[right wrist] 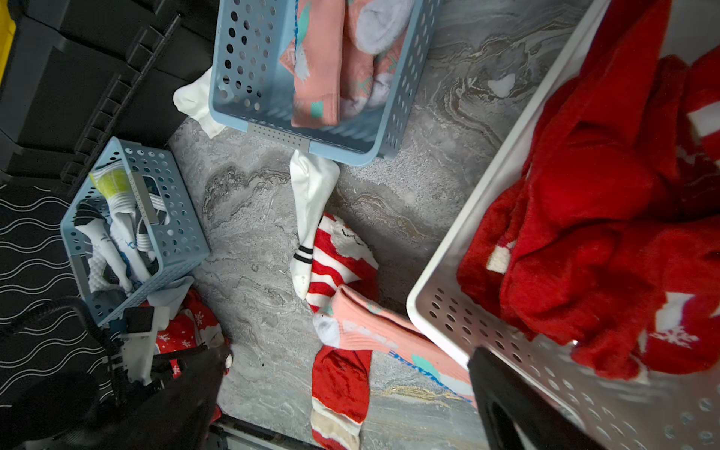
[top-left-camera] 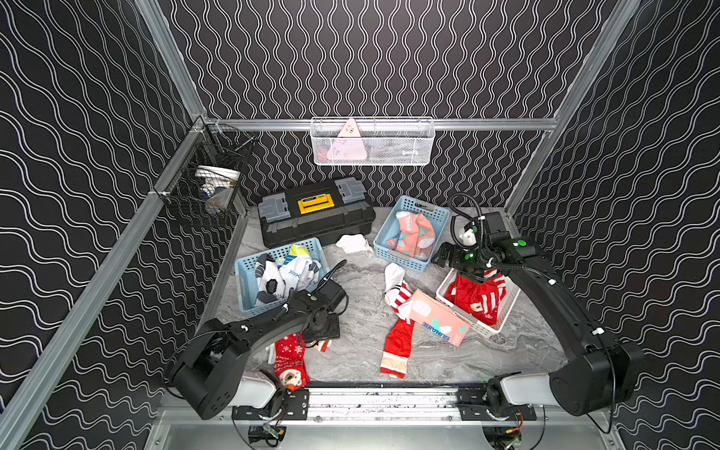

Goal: Sort the socks into the basket by color
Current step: Pick up the sock at the center of the board.

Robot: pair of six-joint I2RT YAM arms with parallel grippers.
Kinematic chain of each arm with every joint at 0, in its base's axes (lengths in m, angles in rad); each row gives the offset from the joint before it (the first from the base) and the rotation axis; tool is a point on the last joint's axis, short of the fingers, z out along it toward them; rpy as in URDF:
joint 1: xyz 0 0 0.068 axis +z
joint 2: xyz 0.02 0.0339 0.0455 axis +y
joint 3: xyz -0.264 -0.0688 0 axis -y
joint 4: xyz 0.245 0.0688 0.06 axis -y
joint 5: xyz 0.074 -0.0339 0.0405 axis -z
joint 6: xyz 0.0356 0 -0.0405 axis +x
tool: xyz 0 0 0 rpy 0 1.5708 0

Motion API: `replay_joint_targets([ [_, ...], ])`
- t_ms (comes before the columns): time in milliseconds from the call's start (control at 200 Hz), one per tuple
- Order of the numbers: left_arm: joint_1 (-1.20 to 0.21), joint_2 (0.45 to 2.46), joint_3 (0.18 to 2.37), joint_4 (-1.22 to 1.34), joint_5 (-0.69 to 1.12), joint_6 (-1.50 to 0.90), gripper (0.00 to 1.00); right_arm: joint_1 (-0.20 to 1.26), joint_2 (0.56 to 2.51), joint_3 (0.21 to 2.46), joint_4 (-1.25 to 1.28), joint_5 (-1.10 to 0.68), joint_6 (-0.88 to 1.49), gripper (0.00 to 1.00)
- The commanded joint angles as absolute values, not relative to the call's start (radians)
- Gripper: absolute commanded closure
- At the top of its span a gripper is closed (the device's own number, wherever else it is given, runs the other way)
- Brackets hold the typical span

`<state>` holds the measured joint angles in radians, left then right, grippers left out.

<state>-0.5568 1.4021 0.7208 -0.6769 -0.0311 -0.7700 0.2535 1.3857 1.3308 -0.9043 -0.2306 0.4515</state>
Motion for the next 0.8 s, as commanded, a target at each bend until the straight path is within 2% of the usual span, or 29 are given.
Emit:
replay_joint_targets([
  [0,-0.554,1.438,0.715,-0.622,-0.052,-0.75,0.43,0.255,1.393,1.345,-0.901,-0.243,0.437,0.0],
  [290,-0.558,1.41,0.725,-0.588,-0.037,-0.726,1.0,0.255,1.402,1.359,-0.899,-0.251,0.434,0.02],
  [796,-0.681,1.341,0.985,-0.61,-0.008,-0.611,1.0,0.269,1.402,1.364,-0.895,-0.258,0.437,0.02],
])
